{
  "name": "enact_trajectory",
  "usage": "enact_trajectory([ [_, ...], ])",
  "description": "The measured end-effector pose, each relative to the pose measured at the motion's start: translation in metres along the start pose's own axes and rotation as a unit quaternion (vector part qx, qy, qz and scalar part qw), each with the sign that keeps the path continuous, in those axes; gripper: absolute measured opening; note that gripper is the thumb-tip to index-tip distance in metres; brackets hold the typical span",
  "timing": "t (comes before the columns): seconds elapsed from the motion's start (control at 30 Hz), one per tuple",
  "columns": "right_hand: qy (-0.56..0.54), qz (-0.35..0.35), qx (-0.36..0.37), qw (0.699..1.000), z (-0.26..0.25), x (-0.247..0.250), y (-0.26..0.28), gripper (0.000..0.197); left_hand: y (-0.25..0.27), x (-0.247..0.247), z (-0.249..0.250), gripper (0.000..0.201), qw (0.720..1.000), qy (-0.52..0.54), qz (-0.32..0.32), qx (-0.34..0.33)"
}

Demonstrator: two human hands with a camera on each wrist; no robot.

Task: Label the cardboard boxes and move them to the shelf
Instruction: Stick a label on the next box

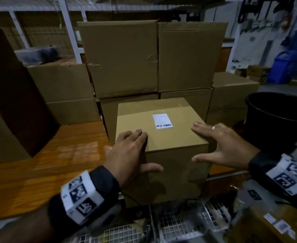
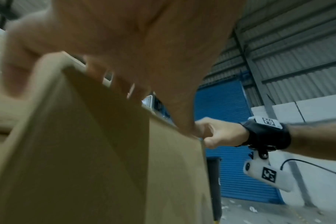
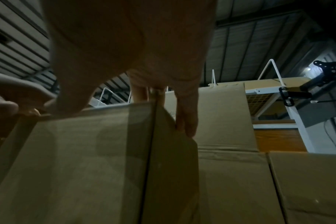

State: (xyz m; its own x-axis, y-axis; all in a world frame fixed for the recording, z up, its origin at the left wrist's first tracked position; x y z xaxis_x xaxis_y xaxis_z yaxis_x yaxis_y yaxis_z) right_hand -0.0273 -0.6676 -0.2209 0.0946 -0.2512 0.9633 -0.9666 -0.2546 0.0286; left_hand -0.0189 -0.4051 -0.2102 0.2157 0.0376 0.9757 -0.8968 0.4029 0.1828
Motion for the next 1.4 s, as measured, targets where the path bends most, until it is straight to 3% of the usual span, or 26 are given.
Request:
enact_trajectory([
  [0.1, 0.04, -0.067, -0.002, 0.997, -0.002, 0.033, -0.007, 0.096, -0.009, 0.031, -0.01, 0.101, 0.999, -0.027, -0.034, -0.001],
  [0.2, 0.07, -0.052, 0.001, 0.996, 0.003, 0.065, -0.03, 0.093, -0.033, 0.055, -0.019, 0.099, 0.996, -0.078, -0.046, 0.003],
  [0.37, 0.099, -0.062, 0.055, 0.992, 0.001, 0.091, -0.086, 0.069, -0.077, 0.067, -0.024, 0.109, 0.988, -0.136, -0.077, -0.018],
  [0.5, 0.09, -0.079, 0.087, 0.989, -0.006, 0.085, -0.125, 0.054, -0.102, 0.05, -0.025, 0.123, 0.986, -0.11, -0.118, -0.036],
  [0.6, 0.092, -0.086, 0.105, 0.986, -0.011, 0.074, -0.146, 0.052, -0.109, 0.035, -0.03, 0.138, 0.992, -0.07, -0.096, -0.047],
  [0.8, 0.099, -0.119, 0.114, 0.981, -0.017, 0.061, -0.17, 0.048, -0.114, 0.025, -0.038, 0.13, 0.995, -0.054, -0.067, -0.048],
  [0.93, 0.042, -0.132, 0.111, 0.984, -0.012, 0.061, -0.174, 0.041, -0.114, 0.025, -0.038, 0.131, 0.995, -0.042, -0.071, -0.051],
  [1.13, 0.003, -0.114, 0.121, 0.986, -0.016, 0.057, -0.176, 0.021, -0.113, 0.024, -0.037, 0.132, 0.996, -0.028, -0.068, -0.054],
  [1.4, 0.001, -0.105, 0.113, 0.988, -0.021, 0.054, -0.177, 0.015, -0.116, 0.024, -0.04, 0.132, 0.995, -0.03, -0.071, -0.068],
])
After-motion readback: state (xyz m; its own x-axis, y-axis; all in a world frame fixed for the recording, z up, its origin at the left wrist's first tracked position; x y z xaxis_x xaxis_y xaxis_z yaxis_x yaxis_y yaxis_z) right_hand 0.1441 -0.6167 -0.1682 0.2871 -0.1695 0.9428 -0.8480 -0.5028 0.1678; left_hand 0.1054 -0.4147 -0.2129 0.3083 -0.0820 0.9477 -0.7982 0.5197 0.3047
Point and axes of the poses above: each hand's wrist, its own y-axis away from the middle knuckle, its own x-axis out of the back of the hand, z = x × y, the point moved 2 cm from there along -y, towards the middle knuckle, and after that the axes turned 11 degrees about -z, right-handed, at the moved point
